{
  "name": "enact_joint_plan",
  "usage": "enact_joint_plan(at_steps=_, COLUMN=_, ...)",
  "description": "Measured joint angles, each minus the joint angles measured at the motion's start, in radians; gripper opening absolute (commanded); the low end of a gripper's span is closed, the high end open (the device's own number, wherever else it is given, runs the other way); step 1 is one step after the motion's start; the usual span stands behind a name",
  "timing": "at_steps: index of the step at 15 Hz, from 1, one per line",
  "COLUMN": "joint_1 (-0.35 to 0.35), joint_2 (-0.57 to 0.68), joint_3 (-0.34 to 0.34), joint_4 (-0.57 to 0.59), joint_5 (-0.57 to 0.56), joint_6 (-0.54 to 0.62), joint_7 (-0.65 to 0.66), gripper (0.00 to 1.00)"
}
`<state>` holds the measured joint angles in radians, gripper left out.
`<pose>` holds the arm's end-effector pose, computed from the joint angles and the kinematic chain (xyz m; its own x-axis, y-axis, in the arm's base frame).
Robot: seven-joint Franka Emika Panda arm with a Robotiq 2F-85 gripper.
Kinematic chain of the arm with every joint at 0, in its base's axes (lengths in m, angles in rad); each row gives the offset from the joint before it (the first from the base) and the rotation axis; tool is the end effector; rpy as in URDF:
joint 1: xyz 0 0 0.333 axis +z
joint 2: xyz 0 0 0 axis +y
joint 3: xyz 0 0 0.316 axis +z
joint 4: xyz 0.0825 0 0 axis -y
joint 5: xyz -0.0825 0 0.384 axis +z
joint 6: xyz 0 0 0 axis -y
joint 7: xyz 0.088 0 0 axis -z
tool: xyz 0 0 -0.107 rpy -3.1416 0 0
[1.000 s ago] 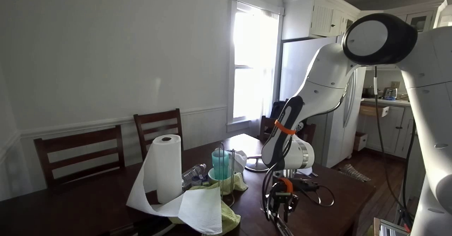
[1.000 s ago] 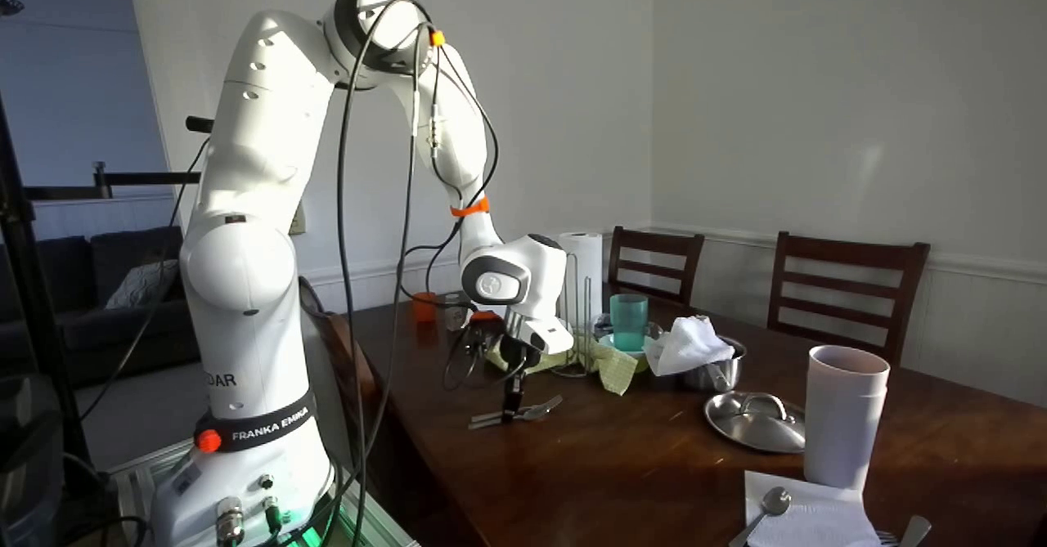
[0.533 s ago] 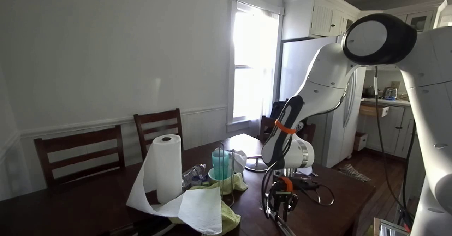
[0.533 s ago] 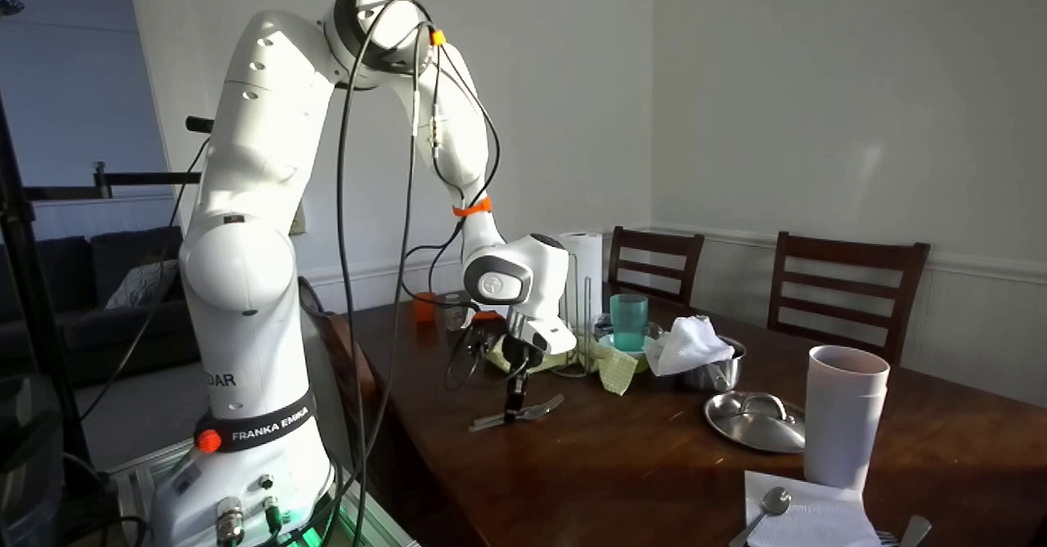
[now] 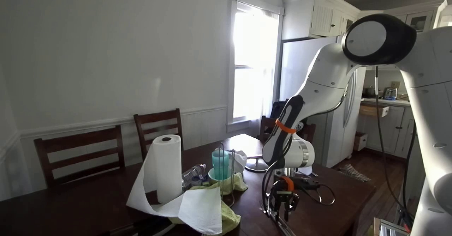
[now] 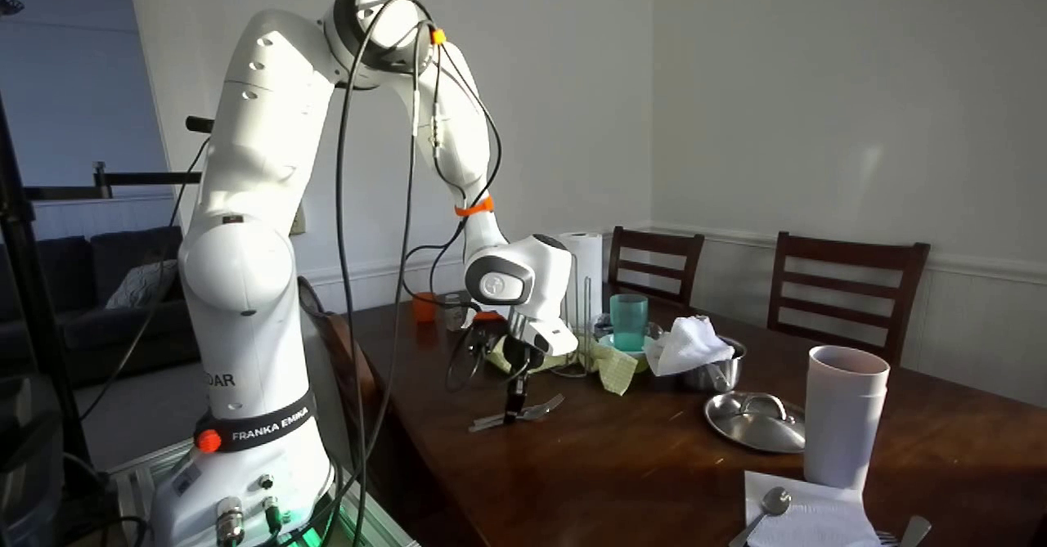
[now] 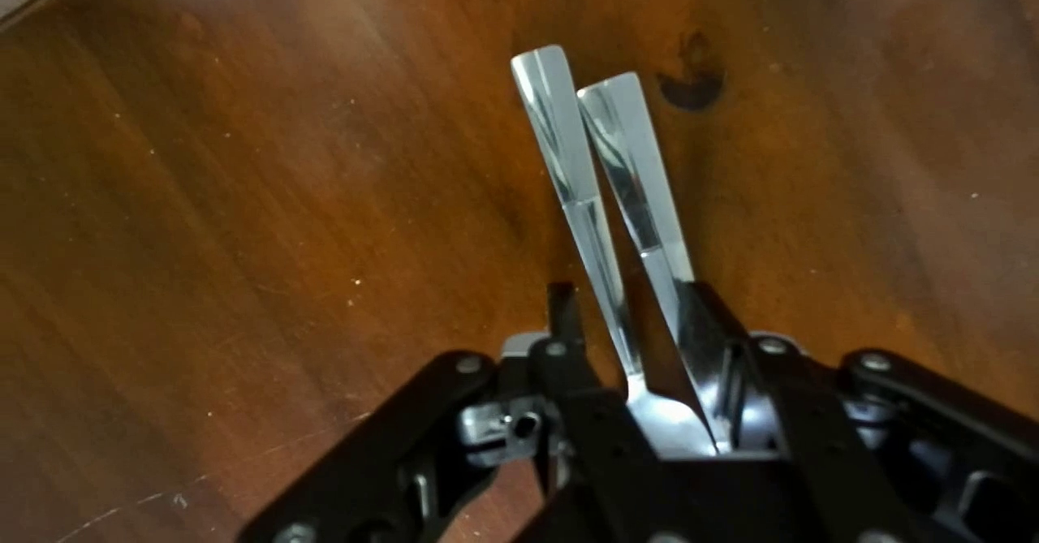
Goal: Pick up the silver spoon and put it on the white kitchen paper on the right
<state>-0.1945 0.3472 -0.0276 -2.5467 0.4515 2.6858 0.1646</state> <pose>0.4065 -0.1074 0.1266 0.6730 -0.7003 -0.2380 -0.7299 -0.6809 -0.0604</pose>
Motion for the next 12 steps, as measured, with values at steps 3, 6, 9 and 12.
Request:
enact_joint_plan(at_steps=3, joint_1=-0.007, joint_2=-0.002, joint_3=-0.010, joint_4=0.005, joint_5=0.000, joint_6=-0.013, joint_7=-0.012, gripper=0.42)
enact_joint_plan(at_steps=6, joint_1=-0.013, joint_2=-0.001, joint_3=-0.020, joint_4=0.014, joint_5=0.000, joint_6=-0.031, joint_7=-0.020, gripper=0.42)
enact_joint_plan(at_steps=9, joint_1=-0.014, joint_2=-0.001, joint_3=-0.024, joint_4=0.015, joint_5=0.000, joint_6=-0.053, joint_7=-0.027, gripper=0.43)
enact_joint_plan(at_steps=12, joint_1=-0.014, joint_2=0.001, joint_3=-0.025, joint_4=0.016, joint_5=0.000, joint_6=-0.072, joint_7=-0.036, gripper=0.43)
